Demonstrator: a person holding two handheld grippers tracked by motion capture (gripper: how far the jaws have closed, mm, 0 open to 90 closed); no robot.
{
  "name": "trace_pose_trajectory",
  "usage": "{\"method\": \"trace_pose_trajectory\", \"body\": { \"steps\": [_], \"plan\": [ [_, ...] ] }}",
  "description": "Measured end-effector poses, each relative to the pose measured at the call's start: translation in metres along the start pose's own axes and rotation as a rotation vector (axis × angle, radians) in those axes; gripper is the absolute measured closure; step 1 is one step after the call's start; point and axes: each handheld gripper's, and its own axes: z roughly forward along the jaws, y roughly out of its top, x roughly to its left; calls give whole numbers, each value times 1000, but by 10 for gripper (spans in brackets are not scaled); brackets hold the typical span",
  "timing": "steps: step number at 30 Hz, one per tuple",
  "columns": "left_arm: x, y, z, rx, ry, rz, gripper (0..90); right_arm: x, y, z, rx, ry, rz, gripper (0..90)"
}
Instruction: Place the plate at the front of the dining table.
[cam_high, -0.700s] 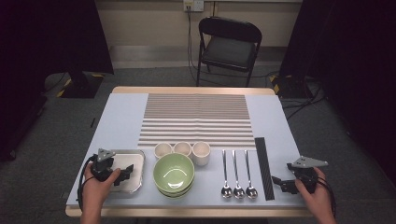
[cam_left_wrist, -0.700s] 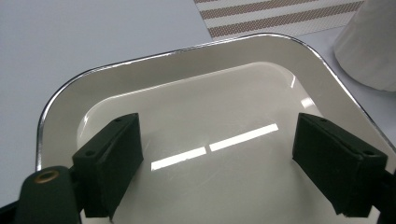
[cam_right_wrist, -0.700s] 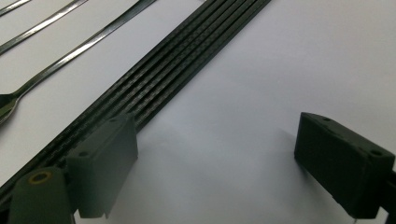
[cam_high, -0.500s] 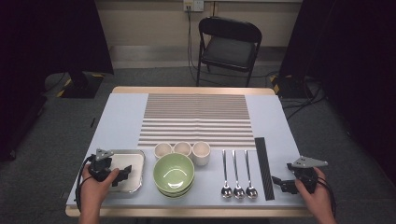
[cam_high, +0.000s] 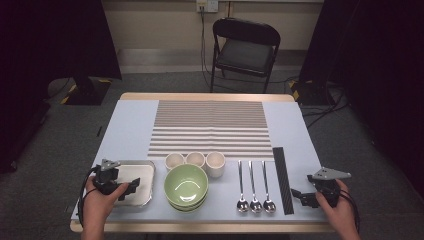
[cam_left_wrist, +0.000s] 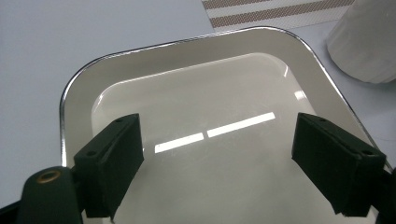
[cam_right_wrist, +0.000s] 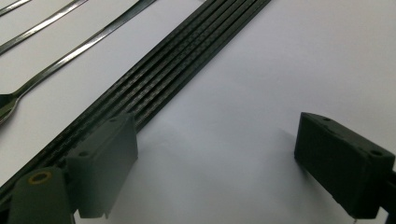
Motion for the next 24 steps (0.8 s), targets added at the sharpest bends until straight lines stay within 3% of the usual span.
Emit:
{"method": "trace_pose_trajectory", "body": {
  "steps": [24],
  "plan": [
    [18,-5,-17,29,48,-48,168,0,0,0,-2,4,0,124]
  ]
}}
